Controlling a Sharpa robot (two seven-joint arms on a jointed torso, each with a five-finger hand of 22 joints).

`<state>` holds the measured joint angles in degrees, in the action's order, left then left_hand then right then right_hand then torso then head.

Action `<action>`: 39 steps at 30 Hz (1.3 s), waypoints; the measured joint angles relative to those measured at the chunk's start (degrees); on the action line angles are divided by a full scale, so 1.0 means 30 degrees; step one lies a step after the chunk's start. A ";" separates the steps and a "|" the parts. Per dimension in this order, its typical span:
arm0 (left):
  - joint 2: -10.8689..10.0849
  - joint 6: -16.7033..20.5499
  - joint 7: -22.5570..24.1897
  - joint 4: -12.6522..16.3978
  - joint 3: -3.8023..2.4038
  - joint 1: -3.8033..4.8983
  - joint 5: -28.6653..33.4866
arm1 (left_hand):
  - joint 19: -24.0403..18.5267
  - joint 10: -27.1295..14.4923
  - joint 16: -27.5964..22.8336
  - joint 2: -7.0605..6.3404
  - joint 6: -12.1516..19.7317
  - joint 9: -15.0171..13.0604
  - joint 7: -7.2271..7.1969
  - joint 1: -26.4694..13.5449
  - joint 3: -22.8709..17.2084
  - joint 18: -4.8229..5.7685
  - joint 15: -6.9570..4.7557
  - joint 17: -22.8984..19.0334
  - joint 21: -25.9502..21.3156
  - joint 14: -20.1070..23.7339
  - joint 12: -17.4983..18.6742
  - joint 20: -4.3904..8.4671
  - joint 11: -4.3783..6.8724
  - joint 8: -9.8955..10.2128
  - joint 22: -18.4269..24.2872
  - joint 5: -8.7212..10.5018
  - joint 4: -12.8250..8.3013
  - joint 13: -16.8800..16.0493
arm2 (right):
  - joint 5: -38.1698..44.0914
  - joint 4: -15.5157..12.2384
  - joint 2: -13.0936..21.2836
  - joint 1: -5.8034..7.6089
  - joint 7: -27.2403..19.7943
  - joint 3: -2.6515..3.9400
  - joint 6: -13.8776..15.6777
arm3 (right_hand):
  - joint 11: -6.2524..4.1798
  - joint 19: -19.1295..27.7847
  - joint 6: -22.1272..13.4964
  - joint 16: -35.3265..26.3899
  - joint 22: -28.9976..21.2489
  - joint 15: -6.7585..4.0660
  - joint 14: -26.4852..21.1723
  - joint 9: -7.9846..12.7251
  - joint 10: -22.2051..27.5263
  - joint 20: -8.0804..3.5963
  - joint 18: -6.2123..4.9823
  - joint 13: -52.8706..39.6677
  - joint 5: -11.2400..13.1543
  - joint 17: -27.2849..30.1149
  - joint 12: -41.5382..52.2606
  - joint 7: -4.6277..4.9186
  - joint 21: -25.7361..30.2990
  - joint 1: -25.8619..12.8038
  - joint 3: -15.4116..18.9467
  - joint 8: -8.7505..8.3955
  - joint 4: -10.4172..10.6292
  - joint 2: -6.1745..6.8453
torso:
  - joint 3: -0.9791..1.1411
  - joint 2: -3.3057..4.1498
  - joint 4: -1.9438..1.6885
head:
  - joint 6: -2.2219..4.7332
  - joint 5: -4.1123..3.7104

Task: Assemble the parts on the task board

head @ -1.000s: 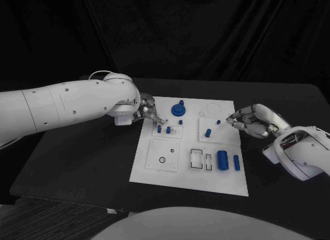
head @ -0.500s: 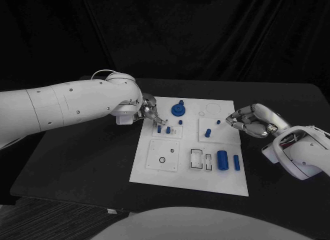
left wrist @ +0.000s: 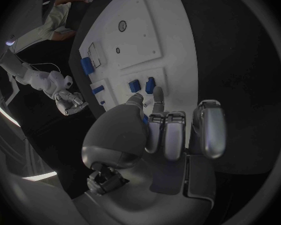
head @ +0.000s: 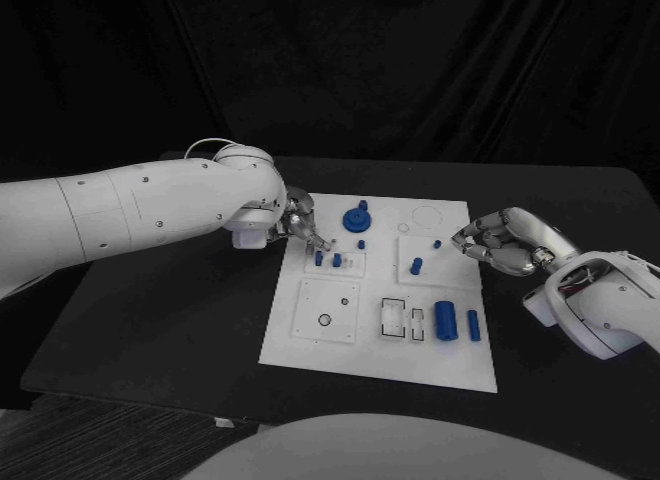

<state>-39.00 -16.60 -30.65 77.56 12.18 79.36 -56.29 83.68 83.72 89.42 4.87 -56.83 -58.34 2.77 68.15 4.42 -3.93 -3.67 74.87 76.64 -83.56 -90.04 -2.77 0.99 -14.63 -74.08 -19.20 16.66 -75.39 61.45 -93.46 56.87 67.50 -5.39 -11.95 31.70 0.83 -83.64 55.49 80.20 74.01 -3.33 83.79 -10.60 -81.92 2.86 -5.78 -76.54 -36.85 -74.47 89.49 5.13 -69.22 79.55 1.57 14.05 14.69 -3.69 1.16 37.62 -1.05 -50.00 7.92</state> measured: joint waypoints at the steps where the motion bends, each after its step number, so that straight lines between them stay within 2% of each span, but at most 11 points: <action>1: 0.0018 -0.0042 -0.0007 -0.0005 0.0000 -0.0001 -0.0006 | 0.0000 -0.0001 0.0000 0.0071 0.0002 0.0000 -0.0002 0.0072 0.0000 0.0000 0.0000 -0.0001 0.0000 0.0000 0.0000 0.0000 0.0000 0.0000 0.0000 -0.0216 0.0000 0.0000 | 0.0000 0.0003 -0.0002 0.0000 0.0011 0.0000 -0.0009 | 0.0000 0.0000 0.0000 0.0000 0.0001 0.0000 0.0000 -0.0003 0.0000 0.0000 -0.0001 0.0000 -0.0134 0.0000 0.0000 0.0000 0.0000 0.0000 0.0000 0.0000 0.0000 0.0000 | 0.0000 0.0000 0.0000 | 0.0000 -0.0002; 5: 0.0090 -0.0225 -0.0045 -0.0034 0.0000 -0.0006 -0.0023 | 0.0000 -0.0001 0.0000 0.0164 -0.0008 0.0000 -0.0005 0.0170 0.0000 0.0000 -0.0001 0.0000 -0.0001 0.0000 0.0000 0.0000 0.0003 0.0000 0.0000 -0.0728 0.0000 0.0000 | 0.0000 0.0020 -0.0010 0.0000 0.0057 0.0000 -0.0050 | 0.0003 0.0000 0.0000 -0.0001 0.0001 -0.0001 0.0000 -0.0006 -0.0002 0.0000 0.0000 0.0000 -0.0136 0.0000 0.0000 0.0000 0.0001 0.0002 -0.0001 0.0112 -0.0001 0.0001 | 0.0002 0.0000 -0.0002 | 0.0000 -0.0004; 10: 0.0146 -0.0439 -0.0106 -0.0037 0.0001 -0.0015 -0.0035 | -0.0004 -0.0001 0.0000 0.0197 -0.0002 0.0000 -0.0006 0.0206 0.0000 0.0000 -0.0001 0.0000 -0.0002 0.0000 0.0000 0.0001 0.0004 0.0000 0.0000 -0.0732 -0.0001 0.0000 | 0.0000 0.0022 -0.0009 0.0000 0.0108 -0.0001 -0.0102 | 0.0008 0.0000 0.0000 -0.0002 0.0001 0.0000 0.0000 -0.0012 -0.0008 0.0000 -0.0001 -0.0001 -0.0137 0.0000 0.0000 0.0001 0.0003 0.0004 -0.0001 0.0124 -0.0001 0.0003 | 0.0002 -0.0004 -0.0002 | 0.0000 -0.0007; 13: 0.0176 -0.0537 -0.0142 -0.0042 0.0002 -0.0020 -0.0040 | -0.0004 -0.0002 0.0000 0.0294 -0.0063 0.0000 -0.0069 0.0311 -0.0001 0.0000 -0.0001 0.0000 -0.0003 0.0000 0.0000 0.0001 0.0005 0.0000 0.0000 -0.1212 0.0000 0.0000 | 0.0000 0.0024 -0.0002 0.0000 0.0145 -0.0001 -0.0137 | 0.0030 0.0000 0.0000 -0.0004 0.0001 0.0000 0.0000 -0.0017 -0.0032 0.0000 -0.0001 0.0003 -0.0138 0.0000 -0.0003 0.0001 0.0155 0.0225 -0.0001 0.0124 -0.0002 0.0222 | 0.0002 -0.0002 -0.0002 | 0.0000 -0.0024; 15: 0.0209 -0.0587 -0.0166 -0.0050 0.0002 -0.0029 -0.0043 | -0.0004 -0.0001 0.0000 0.0118 -0.0065 0.0000 -0.0068 0.0577 0.0000 0.0001 -0.0001 0.0000 -0.0003 0.0001 0.0000 0.0002 0.0006 0.0000 0.0000 -0.1331 -0.0001 0.0000 | 0.0000 0.0026 -0.0002 0.0000 0.0171 -0.0001 -0.0160 | 0.0030 0.0000 0.0000 -0.0035 0.0001 0.0000 0.0000 -0.0020 -0.0033 0.0000 -0.0002 0.0004 -0.0139 0.0000 -0.0004 0.0000 0.0398 0.0225 -0.0002 0.0124 -0.0002 0.0222 | 0.0002 -0.0002 -0.0002 | 0.0000 -0.0035; 18: 0.0250 -0.0669 -0.0190 -0.0057 0.0003 -0.0037 -0.0046 | -0.0004 -0.0003 0.0000 0.0171 -0.0065 0.0000 -0.0069 0.0634 0.0000 0.0000 -0.0002 0.0000 -0.0003 0.0000 0.0000 0.0002 0.0008 0.0000 0.0000 -0.1836 -0.0001 0.0000 | 0.0000 0.0028 -0.0002 0.0000 0.0206 -0.0001 -0.0199 | 0.0029 0.0000 0.0000 -0.0036 0.0001 0.0000 0.0000 -0.0024 -0.0034 0.0000 -0.0003 0.0006 -0.0140 0.0000 -0.0004 0.0000 0.0401 0.0226 -0.0002 0.0124 -0.0003 0.0222 | 0.0002 -0.0004 -0.0002 | 0.0000 -0.0037; 22: 0.0297 -0.0771 -0.0237 -0.0067 0.0003 -0.0052 -0.0051 | -0.0005 -0.0002 0.0000 -0.0056 -0.0068 0.0000 -0.0073 0.1363 -0.0003 0.0001 -0.0004 -0.0001 -0.0003 0.0001 -0.0001 0.0004 0.0010 0.0000 0.0000 -0.3314 -0.0003 -0.0004 | 0.0000 0.0029 -0.0006 0.0000 0.0262 -0.0001 -0.0257 | 0.0028 0.0000 0.0000 -0.0036 0.0001 0.0000 0.0000 -0.0033 -0.0035 0.0000 -0.0003 0.0008 -0.0140 0.0001 -0.0005 0.0000 0.0406 0.0227 -0.0003 0.0124 -0.0004 0.0221 | 0.0004 -0.0007 -0.0002 | 0.0000 -0.0022; 28: 0.0398 -0.0885 -0.0324 -0.0135 0.0004 -0.0068 -0.0056 | -0.0005 -0.0002 0.0000 -0.0191 -0.0069 0.0000 -0.0074 0.1677 -0.0005 0.0000 -0.0005 0.0000 -0.0004 0.0002 -0.0003 0.0005 0.0011 0.0000 0.0000 -0.3768 -0.0003 -0.0007 | 0.0000 0.0034 -0.0013 0.0000 0.0333 -0.0001 -0.0327 | 0.0027 0.0000 0.0000 -0.0036 0.0001 0.0000 0.0000 -0.0045 -0.0036 0.0000 -0.0004 0.0009 -0.0140 0.0000 -0.0005 0.0000 0.0630 0.0227 -0.0290 0.0125 -0.0287 0.0220 | 0.0004 -0.0007 -0.0002 | 0.0000 -0.0009; 34: 0.0437 -0.0982 -0.0404 -0.0222 0.0004 -0.0092 -0.0061 | -0.0005 -0.0002 0.0000 -0.0219 -0.0069 0.0000 -0.0074 0.1707 -0.0008 0.0001 -0.0006 0.0000 -0.0004 0.0002 -0.0003 0.0006 0.0011 -0.0001 0.0000 -0.3774 -0.0003 -0.0007 | 0.0000 0.0034 -0.0007 0.0000 0.0412 -0.0001 -0.0393 | 0.0027 0.0003 -0.0001 -0.0037 0.0001 0.0000 0.0000 -0.0055 -0.0037 0.0000 -0.0003 0.0009 -0.0140 0.0000 -0.0005 0.0001 0.0631 0.0228 -0.0290 0.0124 -0.0287 0.0220 | 0.0004 -0.0002 -0.0002 | 0.0000 -0.0062; 38: 0.0452 -0.1002 -0.0454 -0.0247 0.0004 -0.0111 -0.0063 | -0.0005 -0.0002 0.0000 -0.0444 -0.0063 0.0000 -0.0072 0.1933 -0.0345 0.0000 -0.0006 0.0000 -0.0005 0.0002 -0.0001 0.0007 0.0013 0.0000 0.0000 -0.4660 -0.0326 -0.0003 | 0.0000 0.0033 0.0001 0.0000 0.0452 -0.0001 -0.0436 | 0.0027 0.0003 -0.0001 -0.0038 0.0001 0.0000 0.0000 -0.0058 -0.0037 0.0000 -0.0004 0.0009 -0.0141 0.0000 -0.0005 0.0001 0.0632 0.0228 -0.0290 0.0125 -0.0287 0.0220 | 0.0004 0.0002 -0.0002 | 0.0000 -0.0066; 39: 0.0456 -0.1003 -0.0459 -0.0247 0.0004 -0.0112 -0.0063 | -0.0004 -0.0002 0.0000 -0.0455 -0.0062 0.0000 -0.0073 0.1944 -0.0572 0.0000 -0.0006 0.0000 -0.0004 0.0002 -0.0001 0.0007 0.0013 0.0000 0.0000 -0.4661 -0.0120 -0.0002 | 0.0000 0.0033 0.0001 0.0000 0.0460 -0.0001 -0.0445 | 0.0027 0.0004 0.0000 -0.0038 0.0001 0.0000 0.0000 -0.0059 -0.0038 0.0000 -0.0004 0.0009 -0.0141 0.0000 -0.0006 0.0000 0.0636 0.0228 -0.0290 0.0125 -0.0288 0.0220 | 0.0002 0.0002 -0.0002 | 0.0000 -0.0053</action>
<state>-37.63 -19.61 -32.03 76.82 12.19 79.03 -56.48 83.67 83.71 89.42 3.50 -57.02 -58.34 2.55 73.98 2.70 -3.93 -3.69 74.87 76.63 -83.55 -90.04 -2.75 1.03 -14.63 -74.08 -33.18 16.30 -75.39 61.45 -93.36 56.87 67.50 -4.02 -11.95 30.36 0.92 -83.63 55.49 80.09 74.02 -3.33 83.79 -10.78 -82.03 2.86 -5.79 -76.51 -37.28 -74.47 89.47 5.13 -67.31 80.24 0.70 14.43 13.83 -3.02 1.16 37.63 -1.05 -50.00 7.76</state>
